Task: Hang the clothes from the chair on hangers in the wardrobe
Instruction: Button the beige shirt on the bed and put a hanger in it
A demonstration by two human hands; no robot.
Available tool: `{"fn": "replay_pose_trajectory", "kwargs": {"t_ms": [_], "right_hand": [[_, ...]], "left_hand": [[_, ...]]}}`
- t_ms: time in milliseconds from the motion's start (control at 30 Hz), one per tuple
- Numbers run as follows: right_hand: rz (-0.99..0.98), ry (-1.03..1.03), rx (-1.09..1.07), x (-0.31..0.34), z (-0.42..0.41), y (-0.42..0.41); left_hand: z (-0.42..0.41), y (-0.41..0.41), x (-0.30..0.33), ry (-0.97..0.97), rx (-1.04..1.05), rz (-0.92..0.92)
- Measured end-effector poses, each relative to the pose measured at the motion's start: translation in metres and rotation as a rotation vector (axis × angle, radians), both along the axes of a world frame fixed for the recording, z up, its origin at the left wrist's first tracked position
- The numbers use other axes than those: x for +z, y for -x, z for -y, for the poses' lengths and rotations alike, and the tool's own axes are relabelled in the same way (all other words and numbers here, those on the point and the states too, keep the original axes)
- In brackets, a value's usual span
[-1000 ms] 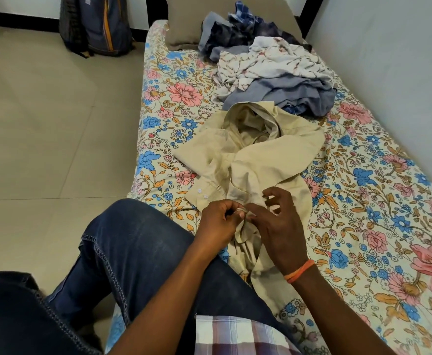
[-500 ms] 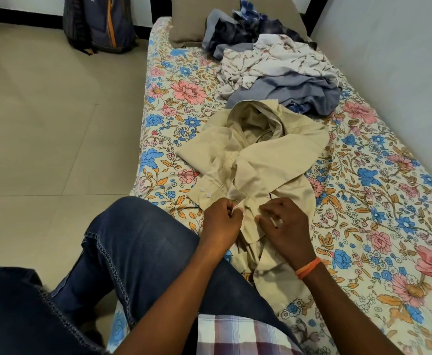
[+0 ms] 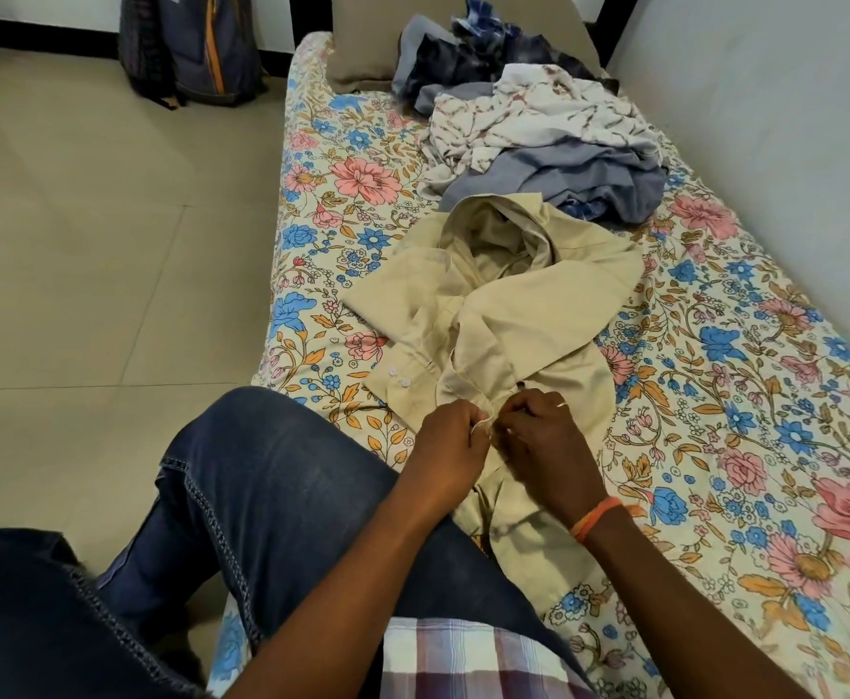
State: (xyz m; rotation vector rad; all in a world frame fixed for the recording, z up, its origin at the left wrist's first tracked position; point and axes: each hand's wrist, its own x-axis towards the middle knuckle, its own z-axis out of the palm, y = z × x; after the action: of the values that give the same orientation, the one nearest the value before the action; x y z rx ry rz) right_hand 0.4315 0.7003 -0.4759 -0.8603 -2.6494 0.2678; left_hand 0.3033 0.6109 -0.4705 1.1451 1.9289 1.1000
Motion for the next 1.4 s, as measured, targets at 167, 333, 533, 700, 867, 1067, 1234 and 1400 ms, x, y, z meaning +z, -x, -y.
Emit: {"fn": "replay_pose_trajectory", "kwargs": {"t_ms": [167, 333, 533, 700, 867, 1067, 1234, 1400], "right_hand": [[-0.082, 0.186, -0.211, 0.001, 0.007, 0.011], [-0.346, 0.652, -0.37, 0.007, 0.006, 0.014], [-0.256, 0.273, -0.303, 0.01, 0.018, 0.017], [-0.295, 0.366, -0.307, 0.004, 0.022, 0.014], [-0.287, 0.389, -0.35, 0.009, 0.02, 0.014], [-0.261, 0.416, -0.352, 0.006, 0.016, 0.019], [-0.242, 0.436, -0.367, 0.004, 0.017, 0.015], [-0.242, 0.516, -0.342, 0.004, 0.015, 0.015]], "left_hand": [[-0.001, 0.001, 0.0, -0.033, 0.038, -0.078], [-0.003, 0.007, 0.002, -0.106, 0.124, 0.066], [-0.002, 0.008, 0.007, -0.184, 0.173, 0.244], [0.0, 0.008, 0.006, -0.182, 0.175, 0.295], [-0.001, 0.008, 0.006, -0.16, 0.148, 0.249], [0.001, 0.011, 0.01, -0.127, 0.168, 0.431], [0.003, 0.011, 0.012, -0.083, 0.153, 0.397], [0.006, 0.014, 0.012, -0.082, 0.122, 0.472]]}}
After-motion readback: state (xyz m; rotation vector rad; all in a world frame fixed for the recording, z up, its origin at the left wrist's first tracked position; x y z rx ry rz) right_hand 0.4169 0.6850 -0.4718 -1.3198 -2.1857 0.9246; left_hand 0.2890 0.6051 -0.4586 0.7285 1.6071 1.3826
